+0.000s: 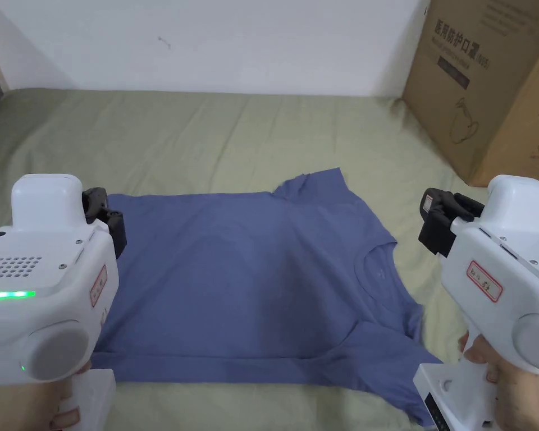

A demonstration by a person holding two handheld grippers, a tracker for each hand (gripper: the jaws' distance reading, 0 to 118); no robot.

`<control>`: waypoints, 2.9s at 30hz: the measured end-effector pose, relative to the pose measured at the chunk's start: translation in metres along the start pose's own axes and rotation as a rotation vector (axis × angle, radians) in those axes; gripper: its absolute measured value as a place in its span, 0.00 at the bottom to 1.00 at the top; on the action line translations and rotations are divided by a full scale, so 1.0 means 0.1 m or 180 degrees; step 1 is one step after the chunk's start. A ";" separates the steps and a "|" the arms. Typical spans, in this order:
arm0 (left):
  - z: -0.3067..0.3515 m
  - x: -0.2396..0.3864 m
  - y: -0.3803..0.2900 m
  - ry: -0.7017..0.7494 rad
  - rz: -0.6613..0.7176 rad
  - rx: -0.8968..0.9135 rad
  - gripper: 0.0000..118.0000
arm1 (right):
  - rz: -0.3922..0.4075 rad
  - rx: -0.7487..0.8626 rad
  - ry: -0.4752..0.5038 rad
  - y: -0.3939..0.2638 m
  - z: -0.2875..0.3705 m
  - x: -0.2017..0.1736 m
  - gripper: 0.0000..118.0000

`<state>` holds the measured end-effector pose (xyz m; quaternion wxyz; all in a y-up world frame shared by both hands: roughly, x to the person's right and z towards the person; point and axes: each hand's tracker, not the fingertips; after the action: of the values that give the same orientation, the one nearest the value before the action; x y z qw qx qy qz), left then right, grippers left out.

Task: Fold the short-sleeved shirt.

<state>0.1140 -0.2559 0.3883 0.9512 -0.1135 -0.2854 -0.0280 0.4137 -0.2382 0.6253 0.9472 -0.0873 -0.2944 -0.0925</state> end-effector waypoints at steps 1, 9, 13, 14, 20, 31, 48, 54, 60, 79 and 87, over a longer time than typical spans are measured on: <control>0.01 0.02 0.00 0.0007 -0.0007 -0.0003 0.00 | -0.0020 0.0013 0.0016 0.00 0.00 0.00 0.00; -0.07 -0.13 -0.03 0.0065 0.0038 -0.0268 0.00 | 0.0050 0.0042 0.0066 0.04 0.00 -0.09 0.00; -0.19 -0.31 -0.04 0.0195 0.0016 -0.0701 0.03 | 0.0036 -0.0018 0.0104 0.03 -0.06 -0.11 0.00; -0.26 -0.36 -0.05 0.0238 -0.0053 -0.0957 0.24 | 0.0001 -0.0028 0.0121 0.01 -0.08 -0.10 0.00; -0.69 -0.79 -0.50 0.0407 0.0012 -0.2014 0.92 | -0.0132 -0.0163 0.0131 -0.10 -0.17 -0.09 0.00; -1.00 -1.08 -1.46 0.0666 0.0523 -0.3138 0.58 | -0.0026 -0.0529 0.0006 -0.33 -0.29 -0.09 0.00; -0.68 -1.04 -0.96 0.0256 0.0900 -0.2429 0.06 | 0.0140 -0.2317 -0.0065 -0.76 -0.50 0.53 0.86; -0.66 -1.00 -0.94 0.0283 0.0733 -0.2464 0.06 | 0.0184 -0.3007 -0.0280 -1.30 -0.65 0.67 0.96; -0.68 -0.97 -0.99 0.0348 0.0725 -0.2524 0.06 | -0.0176 -0.3495 -0.0335 -1.60 -0.71 0.77 0.77; -1.02 -1.05 -0.49 0.0266 0.0853 -0.2270 0.06 | 0.0071 -0.2755 0.0115 -0.19 -1.20 0.66 0.05; -1.88 -0.94 -0.38 0.0374 0.0976 -0.2361 0.06 | -0.0055 -0.2976 -0.0156 -0.17 -2.40 0.60 0.05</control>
<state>0.1319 -0.3379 0.1919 0.8536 -0.4885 -0.1808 0.0067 0.5884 -0.3152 0.4665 0.7982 -0.5044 -0.2442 -0.2211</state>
